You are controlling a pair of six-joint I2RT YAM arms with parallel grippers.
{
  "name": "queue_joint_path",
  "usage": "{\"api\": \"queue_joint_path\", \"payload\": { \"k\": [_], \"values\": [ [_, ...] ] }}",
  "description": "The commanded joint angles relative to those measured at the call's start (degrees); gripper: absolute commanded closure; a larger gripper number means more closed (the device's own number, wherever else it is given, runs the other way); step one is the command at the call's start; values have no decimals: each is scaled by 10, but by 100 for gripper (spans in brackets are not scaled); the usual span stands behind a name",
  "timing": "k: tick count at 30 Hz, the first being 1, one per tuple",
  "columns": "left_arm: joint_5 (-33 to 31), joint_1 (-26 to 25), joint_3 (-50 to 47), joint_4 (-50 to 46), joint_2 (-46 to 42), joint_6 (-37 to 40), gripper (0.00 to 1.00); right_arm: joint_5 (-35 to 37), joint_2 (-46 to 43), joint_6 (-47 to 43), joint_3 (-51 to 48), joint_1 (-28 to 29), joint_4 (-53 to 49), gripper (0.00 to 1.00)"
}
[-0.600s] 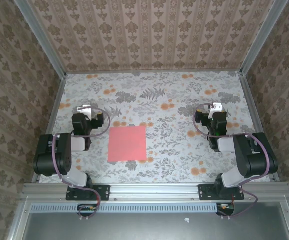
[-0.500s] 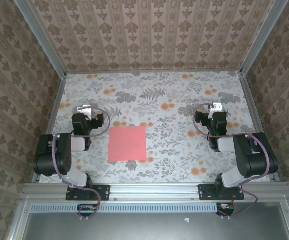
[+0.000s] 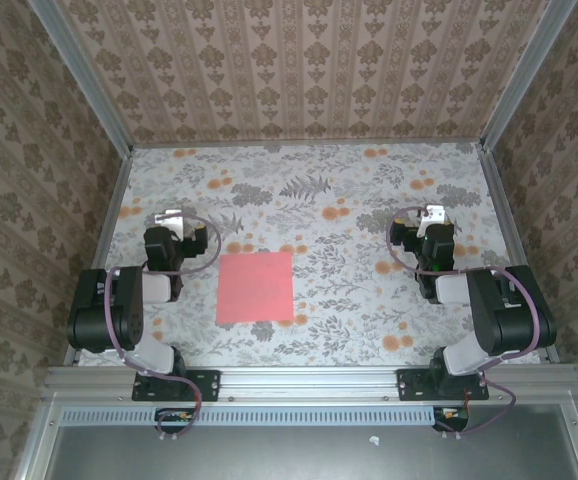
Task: Fold a paper plane with a square sheet of paper (fold left side to right side)
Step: Move the square sheet of paper to the center of the table.
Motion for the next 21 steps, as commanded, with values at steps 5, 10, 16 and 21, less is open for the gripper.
{"api": "queue_joint_path", "payload": {
  "k": [5, 10, 16, 21],
  "values": [
    [-3, -4, 8, 2, -8, 12, 0, -12, 2, 2, 12, -5, -6, 0],
    [-20, -5, -5, -5, -53, 8, 0, -9, 0, 4, 8, -6, -1, 0],
    [-58, -17, 127, -376, -220, -85, 0, 8, -114, 14, 9, -9, -94, 0],
    [-56, -78, 244, -622, -264, -148, 0, -18, -262, 102, 67, -9, -308, 0]
  ]
}}
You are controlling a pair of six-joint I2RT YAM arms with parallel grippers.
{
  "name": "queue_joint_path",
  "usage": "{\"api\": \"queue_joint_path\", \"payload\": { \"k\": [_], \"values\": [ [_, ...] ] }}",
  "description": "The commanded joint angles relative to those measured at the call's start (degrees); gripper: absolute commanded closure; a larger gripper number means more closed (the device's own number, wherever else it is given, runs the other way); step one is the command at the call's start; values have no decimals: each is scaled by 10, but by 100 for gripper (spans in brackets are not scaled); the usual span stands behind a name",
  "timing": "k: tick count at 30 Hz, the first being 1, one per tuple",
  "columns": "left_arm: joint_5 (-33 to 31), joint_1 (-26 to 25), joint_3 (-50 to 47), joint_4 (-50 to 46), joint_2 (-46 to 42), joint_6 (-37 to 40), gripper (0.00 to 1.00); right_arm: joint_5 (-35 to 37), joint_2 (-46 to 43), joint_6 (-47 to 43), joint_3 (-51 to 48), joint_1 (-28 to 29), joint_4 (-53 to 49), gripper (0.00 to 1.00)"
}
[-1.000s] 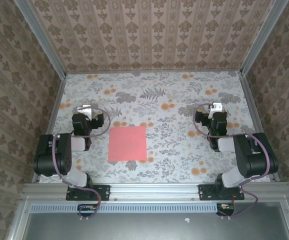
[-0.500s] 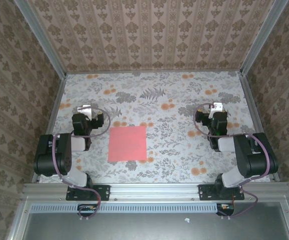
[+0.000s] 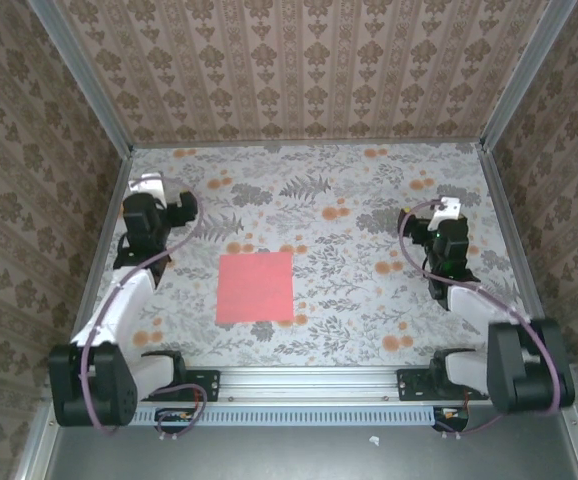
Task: Fold a paper plane with a square sheet of paper (fold left side to right side)
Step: Move the square sheet of paper to the center of the table.
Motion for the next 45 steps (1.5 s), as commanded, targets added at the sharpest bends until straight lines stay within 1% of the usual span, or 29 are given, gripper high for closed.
{"api": "queue_joint_path", "payload": {
  "k": [1, 4, 5, 7, 9, 12, 14, 18, 20, 22, 25, 31, 38, 45],
  "values": [
    [-24, -62, 54, -252, -21, -55, 0, -26, -73, 85, 47, -2, -159, 0],
    [-44, -147, 81, -346, -27, -69, 1, -63, -117, 135, 62, 3, -207, 0],
    [-49, -183, 84, -375, -26, -79, 3, -73, -126, 144, 69, 6, -225, 0],
    [-47, -249, 88, -419, -19, -98, 6, -92, -133, 150, 86, 12, -264, 0],
    [-66, -312, 94, -464, 0, -119, 10, -98, -135, 151, 102, 20, -303, 0],
    [-84, -377, 99, -505, 42, -142, 17, -99, -141, 152, 107, 31, -325, 0],
    [-80, -399, 99, -512, 75, -156, 23, -99, -144, 157, 105, 38, -327, 0],
    [-66, -409, 95, -493, 147, -168, 36, -98, -154, 160, 103, 49, -337, 0],
    [-56, -407, 94, -474, 177, -166, 38, -97, -158, 161, 101, 52, -342, 0],
    [-24, -398, 91, -445, 203, -162, 39, -96, -162, 160, 99, 54, -345, 0],
    [24, -378, 89, -408, 240, -162, 45, -92, -162, 160, 96, 56, -347, 0],
    [65, -365, 115, -375, 313, -145, 51, -85, -154, 156, 95, 58, -344, 0],
    [91, -365, 184, -375, 402, -122, 55, -81, -142, 143, 104, 59, -345, 0],
    [101, -363, 291, -391, 484, -99, 55, -87, -115, 138, 115, 62, -347, 0]
  ]
}}
